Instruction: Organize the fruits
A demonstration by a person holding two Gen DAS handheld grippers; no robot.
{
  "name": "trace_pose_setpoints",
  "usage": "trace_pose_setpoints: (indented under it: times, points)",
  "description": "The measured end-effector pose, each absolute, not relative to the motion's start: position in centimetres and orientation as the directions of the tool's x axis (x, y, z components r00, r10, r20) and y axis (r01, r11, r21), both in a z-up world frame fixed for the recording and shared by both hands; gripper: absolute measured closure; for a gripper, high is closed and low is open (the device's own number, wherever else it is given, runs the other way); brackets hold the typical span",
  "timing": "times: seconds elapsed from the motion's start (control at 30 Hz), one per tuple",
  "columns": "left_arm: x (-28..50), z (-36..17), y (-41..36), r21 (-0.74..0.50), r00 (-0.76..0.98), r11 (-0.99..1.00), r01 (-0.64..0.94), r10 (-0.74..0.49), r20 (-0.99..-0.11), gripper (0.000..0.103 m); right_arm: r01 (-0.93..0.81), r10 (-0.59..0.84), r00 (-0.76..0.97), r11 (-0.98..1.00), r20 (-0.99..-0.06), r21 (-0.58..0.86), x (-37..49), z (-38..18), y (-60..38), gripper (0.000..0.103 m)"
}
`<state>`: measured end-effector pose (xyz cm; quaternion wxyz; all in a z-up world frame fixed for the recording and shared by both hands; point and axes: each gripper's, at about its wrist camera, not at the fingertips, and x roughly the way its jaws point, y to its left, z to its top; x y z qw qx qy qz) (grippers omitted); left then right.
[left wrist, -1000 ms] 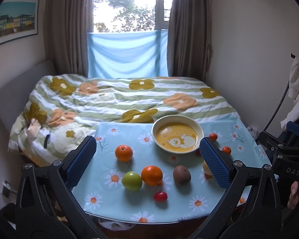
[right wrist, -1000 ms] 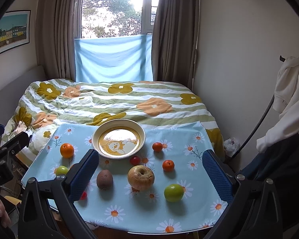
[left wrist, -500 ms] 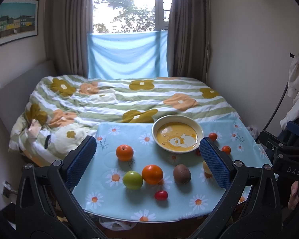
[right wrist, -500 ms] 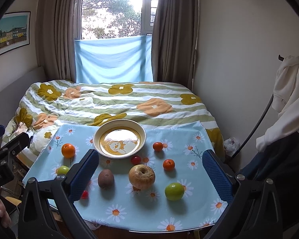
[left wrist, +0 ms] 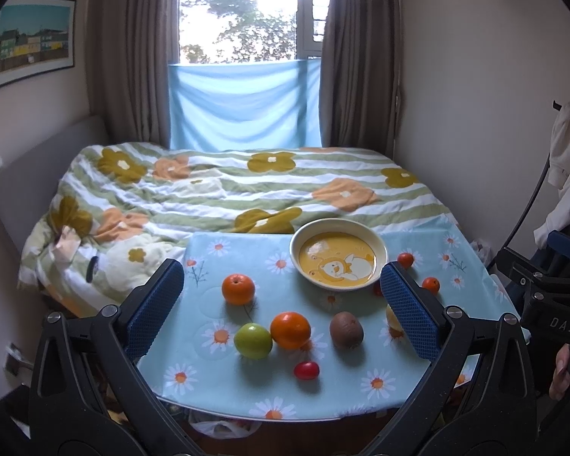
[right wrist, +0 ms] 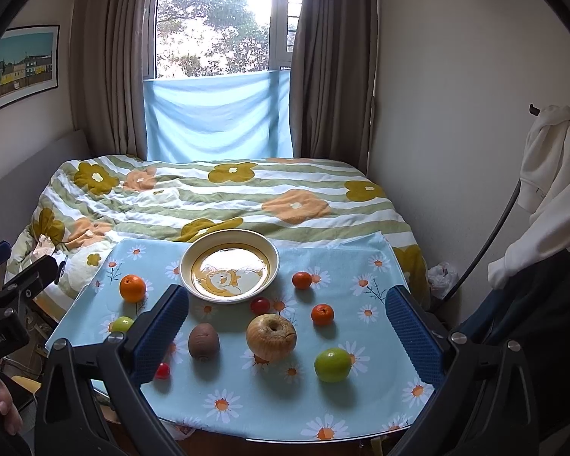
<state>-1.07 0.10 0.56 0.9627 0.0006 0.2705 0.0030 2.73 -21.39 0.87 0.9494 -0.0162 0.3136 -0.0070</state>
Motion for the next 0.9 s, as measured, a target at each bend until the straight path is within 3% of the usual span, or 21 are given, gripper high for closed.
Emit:
trace_pose_setpoints:
  times: [0.47,0.9]
  points:
    - [-1.3,-2.3,-0.4,-0.018,0.799,0.998,-0.064,0.041,-0.599,0.000,-0.063,0.028,0.769,0.997,-0.638,-0.033,4.1,-0.3,-20.8,0.000]
    - [0.6,-11.6,-2.6,-0.002,0.684,0.995,-0.099,0.066,-0.727,0.000,-0.233,0.165,0.675,0.972,-0.719,0.003,7.2,-9.1,-21.7,0.000]
